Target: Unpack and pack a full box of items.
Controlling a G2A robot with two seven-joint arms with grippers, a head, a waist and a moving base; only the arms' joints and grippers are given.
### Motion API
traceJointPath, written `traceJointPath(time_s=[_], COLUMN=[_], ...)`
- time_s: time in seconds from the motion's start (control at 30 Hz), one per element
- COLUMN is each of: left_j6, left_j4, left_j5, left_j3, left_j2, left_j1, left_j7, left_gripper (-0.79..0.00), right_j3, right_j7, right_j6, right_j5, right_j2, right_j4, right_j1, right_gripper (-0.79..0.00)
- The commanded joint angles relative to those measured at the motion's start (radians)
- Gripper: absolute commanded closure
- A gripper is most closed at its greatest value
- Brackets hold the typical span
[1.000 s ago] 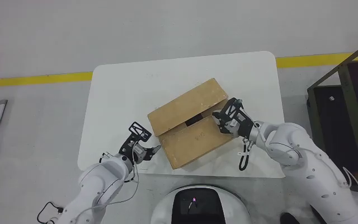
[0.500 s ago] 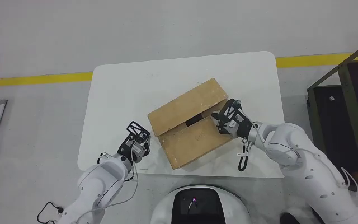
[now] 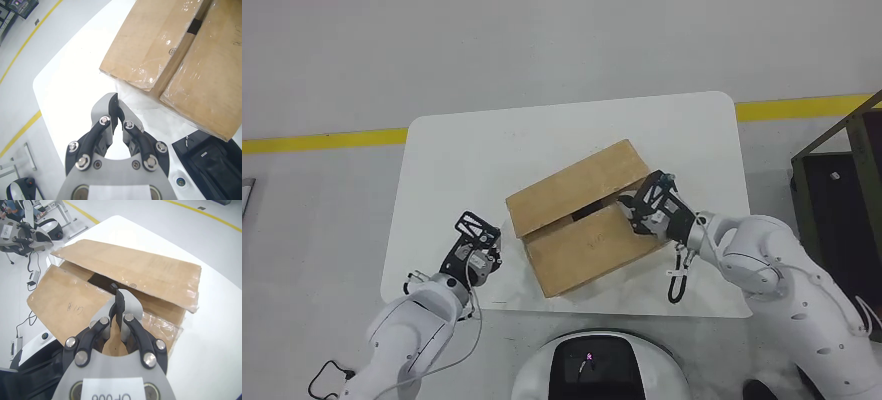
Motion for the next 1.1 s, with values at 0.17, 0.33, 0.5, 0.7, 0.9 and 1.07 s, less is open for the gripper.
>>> traceJointPath(time_s=[0.17,0.33,0.5,0.7,0.9,1.07], left_j6=[0.0,0.004,0.013,0.032,0.059,0.094], left_j4=[-0.011,-0.02,-0.027,-0.039,-0.035,-0.017], left_j5=[-0.001,0.012,0.014,0.031,0.076,0.121], left_j3=[-0.015,-0.02,-0.033,-0.051,-0.053,-0.039], left_j2=[0.0,0.0,-0.001,-0.001,-0.003,-0.008], left_j1=[0.014,0.016,0.027,0.039,0.018,-0.035], left_j7=[0.001,0.003,0.001,0.004,0.03,0.055], left_gripper=[0.0,0.0,0.0,-0.08,-0.268,-0.283], right_j3=[0.016,-0.046,-0.099,-0.143,-0.152,-0.155], right_j7=[-0.041,-0.103,-0.125,-0.108,-0.103,-0.098], right_j6=[0.023,0.068,0.106,0.132,0.128,0.121], right_j5=[-0.005,-0.055,-0.103,-0.119,-0.126,-0.131], right_j2=[-0.007,-0.027,-0.044,-0.061,-0.071,-0.077], right_j4=[-0.007,0.027,0.064,0.096,0.11,0.106], right_j1=[0.026,0.052,0.07,0.081,0.085,0.083], right_gripper=[0.0,0.0,0.0,0.0,0.0,0.0])
